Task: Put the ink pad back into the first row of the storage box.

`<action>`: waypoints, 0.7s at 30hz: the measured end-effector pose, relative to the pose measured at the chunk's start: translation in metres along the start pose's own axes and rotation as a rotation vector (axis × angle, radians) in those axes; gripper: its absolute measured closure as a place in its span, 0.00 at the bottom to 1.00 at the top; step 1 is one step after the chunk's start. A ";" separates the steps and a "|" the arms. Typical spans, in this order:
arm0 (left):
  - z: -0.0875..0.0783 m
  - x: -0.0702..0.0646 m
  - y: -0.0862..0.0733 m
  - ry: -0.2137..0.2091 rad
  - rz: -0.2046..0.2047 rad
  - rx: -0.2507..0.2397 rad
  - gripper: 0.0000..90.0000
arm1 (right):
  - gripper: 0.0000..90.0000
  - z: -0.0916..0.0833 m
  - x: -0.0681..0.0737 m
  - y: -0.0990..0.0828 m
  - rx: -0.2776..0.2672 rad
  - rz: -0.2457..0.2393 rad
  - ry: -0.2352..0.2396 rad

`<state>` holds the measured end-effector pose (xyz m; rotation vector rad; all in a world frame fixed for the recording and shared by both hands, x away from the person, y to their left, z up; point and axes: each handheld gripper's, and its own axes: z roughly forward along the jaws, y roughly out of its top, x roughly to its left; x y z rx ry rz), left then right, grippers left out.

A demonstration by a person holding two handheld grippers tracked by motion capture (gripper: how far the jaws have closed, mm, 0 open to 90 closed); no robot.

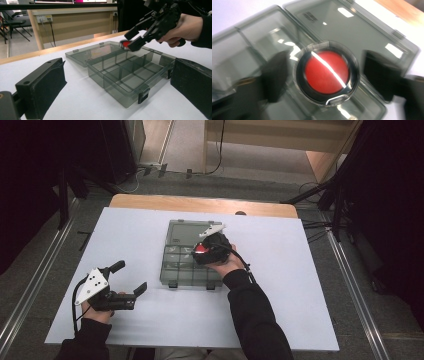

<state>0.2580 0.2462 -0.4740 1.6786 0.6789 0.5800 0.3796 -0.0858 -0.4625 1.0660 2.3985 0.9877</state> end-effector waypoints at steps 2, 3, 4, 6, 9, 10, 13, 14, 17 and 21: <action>0.000 0.000 0.000 0.001 -0.002 -0.001 0.00 | 0.04 -0.003 0.000 0.000 -0.003 0.000 0.015; 0.000 0.000 0.000 0.002 -0.003 -0.002 0.00 | 0.00 -0.004 0.000 0.000 0.002 -0.003 0.009; 0.000 0.000 0.000 0.003 -0.002 -0.001 0.00 | 0.00 -0.006 0.001 0.000 0.005 -0.011 0.004; 0.000 0.000 0.000 0.002 -0.001 -0.001 0.00 | 0.00 -0.008 0.002 -0.001 0.006 -0.017 0.000; 0.000 -0.001 0.000 0.003 -0.001 -0.001 0.00 | 0.00 -0.015 0.004 -0.003 0.002 -0.014 -0.010; 0.000 -0.001 0.000 0.003 -0.002 -0.001 0.00 | 0.00 -0.017 0.004 -0.004 -0.003 -0.014 -0.003; 0.000 -0.001 0.000 0.004 0.000 -0.002 0.00 | 0.00 -0.030 0.004 -0.010 -0.029 -0.009 0.007; 0.000 -0.001 0.000 0.004 0.000 -0.002 0.00 | 0.00 -0.030 0.004 -0.010 -0.029 -0.009 0.007; 0.000 -0.001 0.000 0.006 0.002 0.000 0.00 | 0.00 -0.040 0.000 -0.018 -0.047 0.003 0.010; 0.000 -0.001 0.000 0.005 -0.001 -0.001 0.00 | 0.00 -0.054 -0.007 -0.027 -0.063 0.038 0.010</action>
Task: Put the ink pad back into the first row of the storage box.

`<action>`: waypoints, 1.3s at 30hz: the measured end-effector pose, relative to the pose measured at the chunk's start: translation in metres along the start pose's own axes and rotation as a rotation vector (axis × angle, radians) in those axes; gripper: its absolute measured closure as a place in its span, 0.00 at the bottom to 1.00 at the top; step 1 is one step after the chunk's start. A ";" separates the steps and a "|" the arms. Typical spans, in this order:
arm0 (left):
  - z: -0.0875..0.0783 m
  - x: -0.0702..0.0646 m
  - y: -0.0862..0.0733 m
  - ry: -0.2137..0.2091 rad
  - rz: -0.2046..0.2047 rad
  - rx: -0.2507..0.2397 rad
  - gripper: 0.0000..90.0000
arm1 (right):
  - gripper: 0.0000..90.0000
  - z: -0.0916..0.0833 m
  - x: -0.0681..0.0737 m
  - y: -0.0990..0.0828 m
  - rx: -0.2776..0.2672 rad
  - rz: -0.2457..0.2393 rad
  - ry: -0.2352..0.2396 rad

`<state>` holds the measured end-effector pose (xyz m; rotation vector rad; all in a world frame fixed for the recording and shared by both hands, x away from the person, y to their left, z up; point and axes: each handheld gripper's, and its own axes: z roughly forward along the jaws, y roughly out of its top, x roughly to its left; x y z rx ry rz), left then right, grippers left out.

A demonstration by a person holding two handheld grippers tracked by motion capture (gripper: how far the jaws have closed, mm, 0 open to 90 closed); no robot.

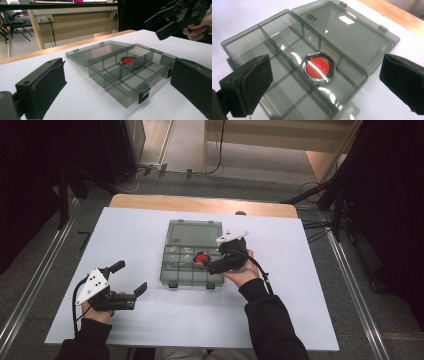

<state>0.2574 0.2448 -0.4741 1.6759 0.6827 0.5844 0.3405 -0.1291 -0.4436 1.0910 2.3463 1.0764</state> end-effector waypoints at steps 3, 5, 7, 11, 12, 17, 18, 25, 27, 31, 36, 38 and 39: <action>0.000 0.000 0.000 0.000 0.003 0.000 0.00 | 0.00 -0.015 -0.009 -0.008 -0.012 0.024 -0.010; 0.000 0.000 0.000 -0.002 0.002 0.000 0.00 | 0.00 -0.024 -0.013 -0.011 -0.025 0.044 -0.015; 0.001 0.000 0.000 -0.003 0.003 0.000 0.00 | 0.00 -0.031 -0.018 -0.015 -0.038 0.064 -0.021; 0.001 0.000 0.001 -0.004 0.005 0.001 0.00 | 0.00 -0.044 -0.025 -0.023 -0.047 0.083 -0.034; 0.001 0.000 0.001 -0.004 0.004 0.000 0.00 | 0.00 -0.047 -0.027 -0.025 -0.049 0.091 -0.033; 0.001 0.000 0.001 -0.003 0.005 0.002 0.00 | 0.00 -0.063 -0.033 -0.035 -0.050 0.114 -0.064; 0.002 0.000 0.001 -0.002 0.004 0.002 0.00 | 0.00 -0.063 -0.033 -0.035 -0.050 0.114 -0.064; 0.002 0.000 0.001 -0.001 0.004 0.002 0.00 | 0.00 -0.086 -0.038 -0.055 -0.071 0.142 -0.077; 0.002 0.000 0.001 -0.005 0.007 0.003 0.00 | 0.00 -0.095 -0.040 -0.064 -0.084 0.147 -0.077; 0.002 0.000 0.001 -0.004 0.007 0.004 0.00 | 0.00 -0.108 -0.043 -0.078 -0.091 0.174 -0.090; 0.002 -0.001 0.001 -0.003 0.006 0.005 0.00 | 0.00 -0.120 -0.047 -0.093 -0.136 0.210 -0.092; 0.002 0.000 0.001 -0.003 0.009 0.007 0.00 | 0.00 -0.124 -0.049 -0.099 -0.141 0.220 -0.101; 0.002 -0.001 0.000 -0.002 0.008 0.009 0.00 | 0.00 -0.128 -0.051 -0.107 -0.160 0.235 -0.109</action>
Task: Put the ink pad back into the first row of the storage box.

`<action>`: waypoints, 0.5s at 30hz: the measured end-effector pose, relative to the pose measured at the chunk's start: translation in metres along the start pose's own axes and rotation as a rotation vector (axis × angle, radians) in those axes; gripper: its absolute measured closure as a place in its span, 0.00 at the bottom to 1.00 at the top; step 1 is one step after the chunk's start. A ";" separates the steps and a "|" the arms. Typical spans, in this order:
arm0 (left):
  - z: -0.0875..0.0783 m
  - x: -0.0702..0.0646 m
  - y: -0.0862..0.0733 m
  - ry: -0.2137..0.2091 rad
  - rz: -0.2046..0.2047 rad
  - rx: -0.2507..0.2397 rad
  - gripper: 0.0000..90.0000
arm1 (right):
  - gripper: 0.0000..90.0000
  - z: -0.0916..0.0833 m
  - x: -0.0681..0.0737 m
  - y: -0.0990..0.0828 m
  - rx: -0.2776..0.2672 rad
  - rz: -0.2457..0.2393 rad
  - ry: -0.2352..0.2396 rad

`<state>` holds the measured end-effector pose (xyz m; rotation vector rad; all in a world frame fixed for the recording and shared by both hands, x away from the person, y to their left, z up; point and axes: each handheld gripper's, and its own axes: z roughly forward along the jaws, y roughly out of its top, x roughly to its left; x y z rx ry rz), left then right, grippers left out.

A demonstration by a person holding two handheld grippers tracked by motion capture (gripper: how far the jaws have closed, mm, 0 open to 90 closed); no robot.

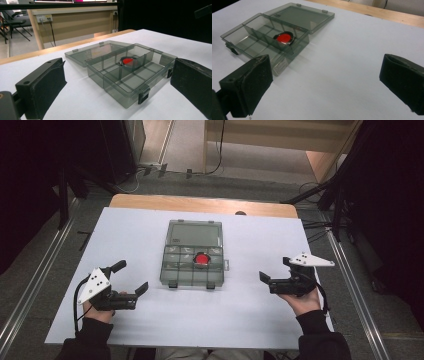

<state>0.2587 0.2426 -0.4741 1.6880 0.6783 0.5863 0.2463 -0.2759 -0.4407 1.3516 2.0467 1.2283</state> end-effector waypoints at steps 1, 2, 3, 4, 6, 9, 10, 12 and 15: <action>0.000 0.000 0.000 0.000 0.000 0.000 0.00 | 0.00 0.000 0.000 0.000 0.000 0.000 0.000; 0.000 0.000 0.000 0.001 0.002 0.001 0.00 | 0.00 -0.003 -0.003 -0.006 -0.011 0.011 -0.010; 0.000 0.000 0.000 0.003 0.002 0.003 0.00 | 0.00 -0.003 -0.003 -0.006 -0.011 0.011 -0.010; 0.000 -0.001 0.000 0.003 0.004 0.004 0.00 | 0.00 -0.005 -0.006 -0.013 -0.023 0.011 -0.024; -0.001 -0.001 0.000 0.004 0.002 0.003 0.00 | 0.00 -0.006 -0.009 -0.021 -0.023 0.028 -0.027; 0.000 -0.001 -0.001 0.005 0.003 0.006 0.00 | 0.00 -0.006 -0.011 -0.031 -0.033 0.038 -0.014; 0.000 -0.001 -0.001 0.006 0.002 0.007 0.00 | 0.00 -0.005 -0.013 -0.036 -0.040 0.044 -0.011; 0.000 -0.001 -0.001 0.008 0.003 0.009 0.00 | 0.00 -0.004 -0.014 -0.046 -0.066 0.053 -0.009; 0.000 -0.001 -0.002 0.011 0.004 0.015 0.00 | 0.00 0.000 -0.017 -0.064 -0.115 0.069 -0.013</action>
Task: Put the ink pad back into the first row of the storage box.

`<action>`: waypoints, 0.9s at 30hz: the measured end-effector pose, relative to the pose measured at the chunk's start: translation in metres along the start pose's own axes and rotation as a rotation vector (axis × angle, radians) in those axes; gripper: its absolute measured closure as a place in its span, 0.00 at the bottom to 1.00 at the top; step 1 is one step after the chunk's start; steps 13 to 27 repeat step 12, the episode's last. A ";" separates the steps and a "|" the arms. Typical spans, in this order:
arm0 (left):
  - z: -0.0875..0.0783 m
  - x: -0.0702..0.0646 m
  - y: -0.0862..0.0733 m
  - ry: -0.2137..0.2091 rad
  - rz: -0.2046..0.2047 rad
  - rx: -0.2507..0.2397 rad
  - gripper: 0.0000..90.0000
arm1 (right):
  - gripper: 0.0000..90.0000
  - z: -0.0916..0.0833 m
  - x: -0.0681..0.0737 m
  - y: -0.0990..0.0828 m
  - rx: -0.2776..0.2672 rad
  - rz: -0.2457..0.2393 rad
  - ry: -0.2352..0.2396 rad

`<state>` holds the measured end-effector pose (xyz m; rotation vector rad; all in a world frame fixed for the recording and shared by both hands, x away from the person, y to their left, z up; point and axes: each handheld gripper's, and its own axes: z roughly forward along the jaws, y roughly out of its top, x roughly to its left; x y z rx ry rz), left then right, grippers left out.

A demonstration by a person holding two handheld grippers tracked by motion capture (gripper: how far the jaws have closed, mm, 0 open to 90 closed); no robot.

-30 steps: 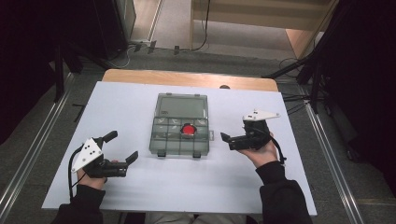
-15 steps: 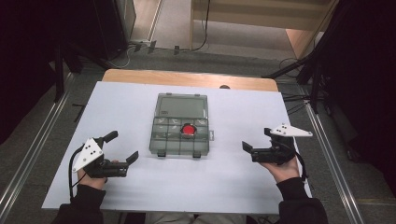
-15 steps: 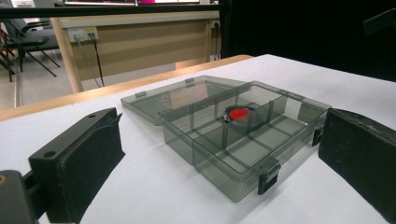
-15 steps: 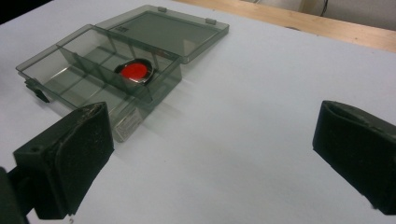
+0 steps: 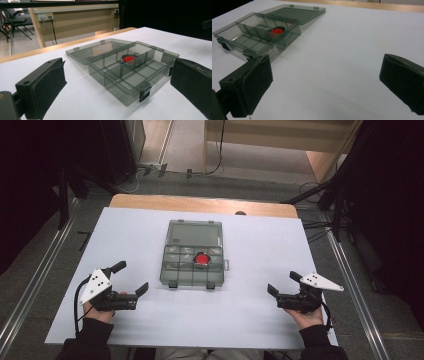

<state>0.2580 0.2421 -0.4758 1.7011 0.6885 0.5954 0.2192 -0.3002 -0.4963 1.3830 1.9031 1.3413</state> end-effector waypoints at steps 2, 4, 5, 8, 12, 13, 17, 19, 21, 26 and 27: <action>0.000 -0.001 0.000 -0.003 0.000 0.000 0.00 | 0.00 -0.001 -0.001 -0.006 -0.022 0.008 -0.013; 0.001 -0.001 0.000 -0.006 0.003 0.001 0.00 | 0.00 -0.001 -0.001 -0.008 -0.026 0.008 -0.017; 0.001 -0.001 0.000 -0.009 0.001 0.002 0.00 | 0.00 -0.003 -0.002 -0.009 -0.035 0.015 -0.018; 0.001 -0.001 0.000 -0.013 -0.005 -0.003 0.00 | 0.00 -0.005 -0.002 -0.009 -0.056 0.014 -0.019; 0.001 0.000 0.000 -0.011 -0.010 -0.005 0.00 | 0.00 -0.007 -0.002 -0.008 -0.055 0.019 -0.007; 0.001 0.000 0.000 -0.011 -0.010 -0.005 0.00 | 0.00 -0.007 -0.002 -0.008 -0.055 0.019 -0.007; 0.001 0.000 0.000 -0.011 -0.010 -0.005 0.00 | 0.00 -0.007 -0.002 -0.008 -0.055 0.019 -0.007; 0.001 0.000 0.000 -0.011 -0.010 -0.005 0.00 | 0.00 -0.007 -0.002 -0.008 -0.055 0.019 -0.007; 0.001 0.000 0.000 -0.011 -0.010 -0.005 0.00 | 0.00 -0.007 -0.002 -0.008 -0.055 0.019 -0.007; 0.001 0.000 0.000 -0.011 -0.010 -0.005 0.00 | 0.00 -0.007 -0.002 -0.008 -0.055 0.019 -0.007; 0.001 0.000 0.000 -0.011 -0.010 -0.005 0.00 | 0.00 -0.007 -0.002 -0.008 -0.055 0.019 -0.007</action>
